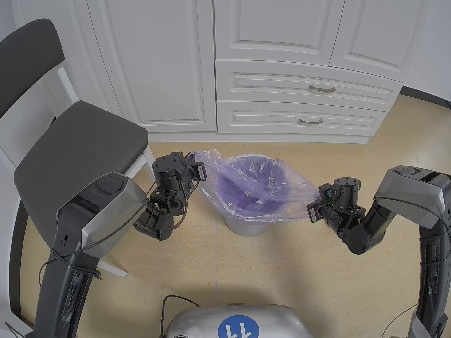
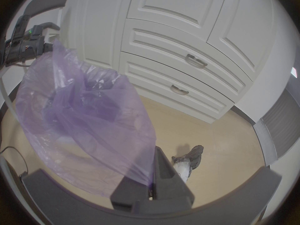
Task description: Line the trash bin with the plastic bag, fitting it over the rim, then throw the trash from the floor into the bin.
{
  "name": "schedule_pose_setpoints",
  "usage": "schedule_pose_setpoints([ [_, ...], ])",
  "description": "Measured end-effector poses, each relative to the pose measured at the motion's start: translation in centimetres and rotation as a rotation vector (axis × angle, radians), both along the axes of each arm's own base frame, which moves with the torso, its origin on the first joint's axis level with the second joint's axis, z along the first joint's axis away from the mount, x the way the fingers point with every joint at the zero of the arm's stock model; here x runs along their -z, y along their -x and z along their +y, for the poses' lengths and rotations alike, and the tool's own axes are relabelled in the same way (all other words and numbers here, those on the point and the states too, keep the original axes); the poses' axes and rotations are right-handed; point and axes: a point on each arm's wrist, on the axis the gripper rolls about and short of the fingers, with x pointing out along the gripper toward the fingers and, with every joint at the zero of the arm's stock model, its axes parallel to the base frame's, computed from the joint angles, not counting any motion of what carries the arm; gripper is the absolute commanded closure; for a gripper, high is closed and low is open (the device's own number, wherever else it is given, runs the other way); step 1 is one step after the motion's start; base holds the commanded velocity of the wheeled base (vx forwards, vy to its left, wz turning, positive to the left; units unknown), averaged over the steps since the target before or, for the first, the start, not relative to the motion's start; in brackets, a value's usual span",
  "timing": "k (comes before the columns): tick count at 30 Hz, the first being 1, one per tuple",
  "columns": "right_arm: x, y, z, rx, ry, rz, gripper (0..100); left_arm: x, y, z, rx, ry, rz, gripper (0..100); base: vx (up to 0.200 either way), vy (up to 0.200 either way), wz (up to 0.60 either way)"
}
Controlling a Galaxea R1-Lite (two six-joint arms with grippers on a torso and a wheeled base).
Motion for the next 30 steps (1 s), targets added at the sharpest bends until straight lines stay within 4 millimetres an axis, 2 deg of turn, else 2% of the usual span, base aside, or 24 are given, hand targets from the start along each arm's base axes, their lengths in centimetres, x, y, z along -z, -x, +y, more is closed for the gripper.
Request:
schedule_pose_setpoints([
  [13, 0.8, -3.6, 1.5, 0.052, -0.115, -0.144, 100, -0.6, -1.9, -0.5, -0.075, 0.052, -0.093, 100, 0.0, 0.0, 0.0],
  [22, 3.8, -4.3, 1.6, 0.057, -0.09, -0.078, 100, 2.0, -2.0, -0.8, -0.073, 0.022, -0.032, 100, 0.0, 0.0, 0.0],
  [26, 5.1, -3.8, 1.2, 0.057, -0.065, -0.006, 100, 3.6, -1.6, -0.8, -0.067, -0.002, 0.017, 100, 0.0, 0.0, 0.0],
  [30, 5.4, -3.2, 0.8, 0.055, -0.052, 0.034, 100, 4.0, -1.2, -0.5, -0.063, -0.016, 0.041, 100, 0.0, 0.0, 0.0],
])
